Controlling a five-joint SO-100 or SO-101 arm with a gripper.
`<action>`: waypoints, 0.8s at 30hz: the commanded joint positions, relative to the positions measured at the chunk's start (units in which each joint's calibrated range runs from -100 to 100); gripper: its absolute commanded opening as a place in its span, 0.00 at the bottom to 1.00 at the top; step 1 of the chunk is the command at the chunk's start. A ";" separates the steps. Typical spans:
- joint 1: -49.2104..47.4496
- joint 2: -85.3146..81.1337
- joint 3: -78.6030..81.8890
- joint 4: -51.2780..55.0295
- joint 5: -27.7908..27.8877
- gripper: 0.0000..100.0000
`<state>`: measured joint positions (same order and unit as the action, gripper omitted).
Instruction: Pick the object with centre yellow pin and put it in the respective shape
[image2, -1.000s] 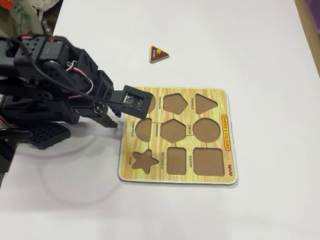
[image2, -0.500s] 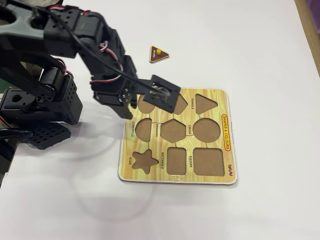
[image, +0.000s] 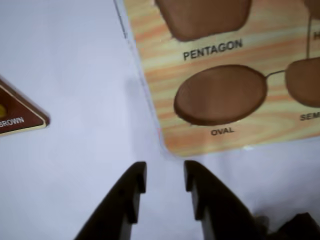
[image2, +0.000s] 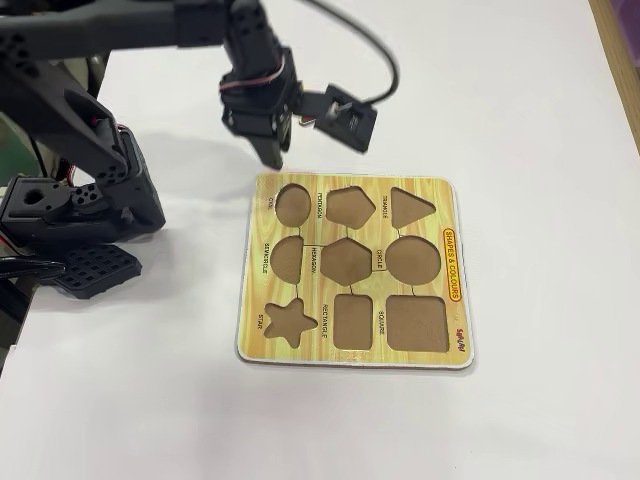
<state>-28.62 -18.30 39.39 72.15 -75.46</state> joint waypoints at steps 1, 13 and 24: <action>-5.95 4.83 -8.63 -0.50 -1.38 0.10; -16.88 19.55 -23.74 -0.50 -2.16 0.09; -18.93 23.57 -32.01 -0.59 -2.16 0.09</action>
<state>-47.24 5.07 11.96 72.07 -77.43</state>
